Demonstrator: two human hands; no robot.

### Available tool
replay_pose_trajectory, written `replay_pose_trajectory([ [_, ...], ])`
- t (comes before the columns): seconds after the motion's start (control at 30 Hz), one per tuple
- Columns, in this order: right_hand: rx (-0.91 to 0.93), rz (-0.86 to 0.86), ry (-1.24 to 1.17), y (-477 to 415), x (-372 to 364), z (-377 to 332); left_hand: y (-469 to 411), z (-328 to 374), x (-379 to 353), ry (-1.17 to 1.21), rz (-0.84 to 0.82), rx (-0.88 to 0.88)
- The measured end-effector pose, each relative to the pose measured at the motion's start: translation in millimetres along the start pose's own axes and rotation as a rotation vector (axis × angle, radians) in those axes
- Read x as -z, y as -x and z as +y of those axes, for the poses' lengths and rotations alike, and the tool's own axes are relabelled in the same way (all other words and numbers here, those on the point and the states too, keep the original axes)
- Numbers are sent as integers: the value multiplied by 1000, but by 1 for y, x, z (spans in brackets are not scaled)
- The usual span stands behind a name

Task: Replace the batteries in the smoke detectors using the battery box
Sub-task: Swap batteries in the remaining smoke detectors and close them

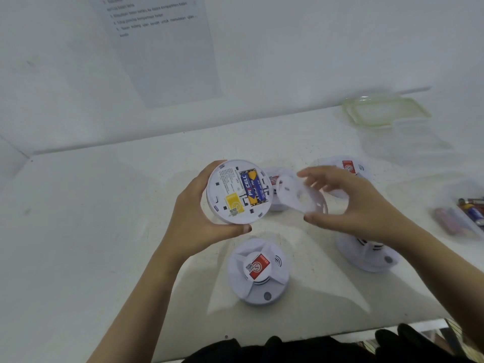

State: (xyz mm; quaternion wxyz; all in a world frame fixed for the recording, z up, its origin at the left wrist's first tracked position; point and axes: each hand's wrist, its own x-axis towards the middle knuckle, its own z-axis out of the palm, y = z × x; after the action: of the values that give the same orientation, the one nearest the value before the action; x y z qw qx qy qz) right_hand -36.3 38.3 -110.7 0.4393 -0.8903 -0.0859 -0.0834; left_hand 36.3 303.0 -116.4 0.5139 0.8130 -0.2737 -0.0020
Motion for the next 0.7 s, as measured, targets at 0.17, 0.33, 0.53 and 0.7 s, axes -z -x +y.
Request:
replay_pose_trajectory([
  [0.17, 155, 21, 5, -9, 1, -30, -3, 5, -6, 13, -37, -24],
  [0.33, 331, -96, 301, -19, -6, -47, -7, 13, -12, 47, -85, -47],
  [0.53, 379, -99, 409, -25, -6, -50, -9, 17, -12, 25, -108, -65],
  [0.7, 346, -127, 430, -28, -4, -49, -10, 17, -11, -9, -130, -60],
])
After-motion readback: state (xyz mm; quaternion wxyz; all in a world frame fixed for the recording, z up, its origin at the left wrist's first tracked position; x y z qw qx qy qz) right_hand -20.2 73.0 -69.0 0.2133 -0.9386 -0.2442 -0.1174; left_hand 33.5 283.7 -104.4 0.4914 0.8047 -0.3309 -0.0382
